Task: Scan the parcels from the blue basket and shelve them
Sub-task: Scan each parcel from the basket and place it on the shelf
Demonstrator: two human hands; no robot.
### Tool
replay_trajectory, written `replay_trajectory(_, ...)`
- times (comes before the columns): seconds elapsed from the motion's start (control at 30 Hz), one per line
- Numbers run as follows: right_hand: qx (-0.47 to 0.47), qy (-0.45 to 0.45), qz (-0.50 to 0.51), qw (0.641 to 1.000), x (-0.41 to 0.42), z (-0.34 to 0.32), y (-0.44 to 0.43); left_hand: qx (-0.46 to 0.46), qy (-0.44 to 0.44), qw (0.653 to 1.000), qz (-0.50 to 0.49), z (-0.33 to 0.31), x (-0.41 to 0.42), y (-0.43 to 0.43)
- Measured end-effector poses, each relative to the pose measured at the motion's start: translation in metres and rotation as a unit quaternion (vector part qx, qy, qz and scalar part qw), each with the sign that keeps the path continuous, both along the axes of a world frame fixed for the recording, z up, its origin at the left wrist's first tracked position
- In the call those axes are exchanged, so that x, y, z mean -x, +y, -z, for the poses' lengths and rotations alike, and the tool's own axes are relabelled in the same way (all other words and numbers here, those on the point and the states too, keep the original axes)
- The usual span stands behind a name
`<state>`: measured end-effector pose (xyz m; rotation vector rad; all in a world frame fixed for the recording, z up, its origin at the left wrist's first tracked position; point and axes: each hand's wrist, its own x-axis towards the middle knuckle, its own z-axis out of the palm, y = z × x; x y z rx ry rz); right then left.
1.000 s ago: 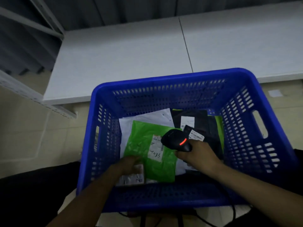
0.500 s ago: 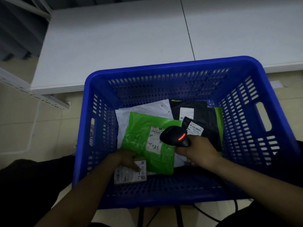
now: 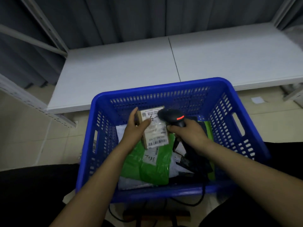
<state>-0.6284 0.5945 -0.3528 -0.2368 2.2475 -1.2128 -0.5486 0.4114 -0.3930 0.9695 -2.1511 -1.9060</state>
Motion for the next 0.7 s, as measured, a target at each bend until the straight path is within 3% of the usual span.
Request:
replay_trajectory(0.13, 0.09, -0.03, 0.066, 0.993, 0.004, -0.02, 0.013, -0.01, 0.077, 0.992, -0.096, -0.031, 0.013, 0.028)
replay_trajectory(0.3, 0.211, -0.126, 0.115, 0.962, 0.01, -0.041, 0.025, -0.076, 0.108, 0.976, -0.173, -0.051, 0.025, 0.056)
replay_trajectory(0.47, 0.263, -0.118, 0.155, 0.945, 0.022, -0.055, 0.034, -0.041, 0.073, 0.99, -0.109, -0.06, 0.019, 0.059)
replay_trajectory(0.7, 0.262, -0.076, 0.104, 0.956, 0.032, -0.071, 0.04, -0.012, -0.041, 0.996, 0.078, -0.074, 0.0, 0.039)
